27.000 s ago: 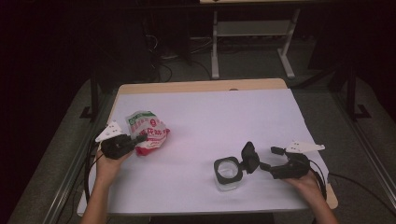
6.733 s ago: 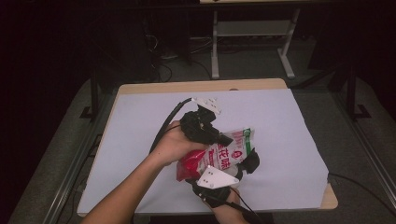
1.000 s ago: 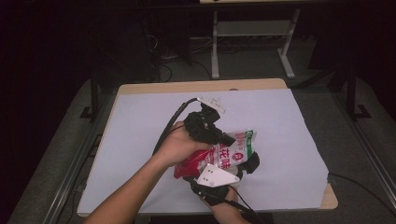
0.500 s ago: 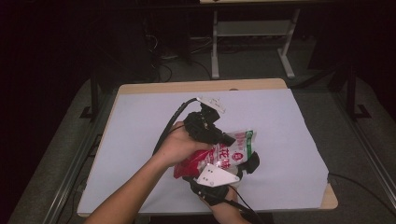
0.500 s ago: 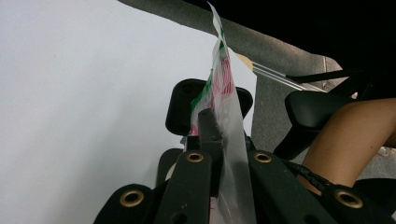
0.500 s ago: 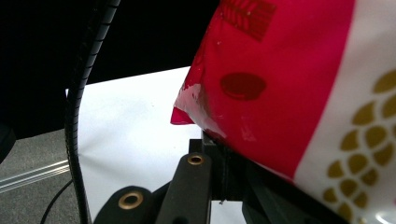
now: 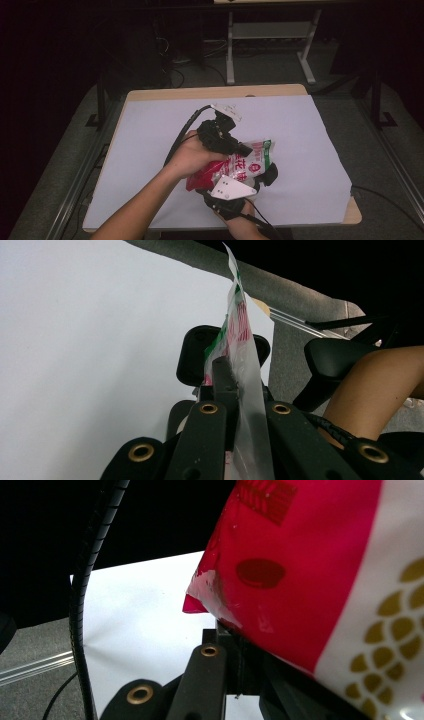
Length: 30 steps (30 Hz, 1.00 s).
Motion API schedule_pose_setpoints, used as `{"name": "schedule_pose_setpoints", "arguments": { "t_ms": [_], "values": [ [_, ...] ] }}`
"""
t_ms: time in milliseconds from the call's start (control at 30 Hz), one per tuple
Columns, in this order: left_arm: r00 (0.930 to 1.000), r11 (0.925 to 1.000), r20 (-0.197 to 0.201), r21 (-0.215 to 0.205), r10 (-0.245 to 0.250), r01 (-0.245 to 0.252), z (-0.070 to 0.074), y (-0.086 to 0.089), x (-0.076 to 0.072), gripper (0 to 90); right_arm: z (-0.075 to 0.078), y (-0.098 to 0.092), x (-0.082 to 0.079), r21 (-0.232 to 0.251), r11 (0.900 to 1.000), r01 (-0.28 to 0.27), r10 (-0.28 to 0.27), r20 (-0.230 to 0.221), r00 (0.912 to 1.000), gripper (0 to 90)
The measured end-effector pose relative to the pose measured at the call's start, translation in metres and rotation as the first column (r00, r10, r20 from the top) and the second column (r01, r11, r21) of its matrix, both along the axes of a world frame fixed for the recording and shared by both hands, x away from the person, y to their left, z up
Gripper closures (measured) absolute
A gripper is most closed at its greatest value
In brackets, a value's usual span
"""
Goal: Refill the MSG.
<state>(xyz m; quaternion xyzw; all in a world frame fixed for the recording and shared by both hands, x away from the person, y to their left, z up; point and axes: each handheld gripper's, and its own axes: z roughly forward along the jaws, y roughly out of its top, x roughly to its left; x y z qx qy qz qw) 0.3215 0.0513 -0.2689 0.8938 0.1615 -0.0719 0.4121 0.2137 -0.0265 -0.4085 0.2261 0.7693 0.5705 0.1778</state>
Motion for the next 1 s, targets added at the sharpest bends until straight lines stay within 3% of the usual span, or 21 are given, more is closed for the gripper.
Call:
{"name": "schedule_pose_setpoints", "arguments": {
  "t_ms": [567,1000],
  "values": [
    [1.0,1.0,-0.006,-0.008,0.0,0.0,0.0008,0.0013,-0.0002,90.0,-0.0005,-0.0004,0.0005,-0.006,1.0,-0.002,0.002,-0.001,1.0,90.0],
    [0.9995,0.9995,-0.016,-0.015,-0.026,0.026,0.0042,0.0089,-0.0003,90.0,-0.0039,-0.0007,0.0032,-0.019,1.0,-0.006,0.005,-0.028,0.9996,90.0]
  ]
}}
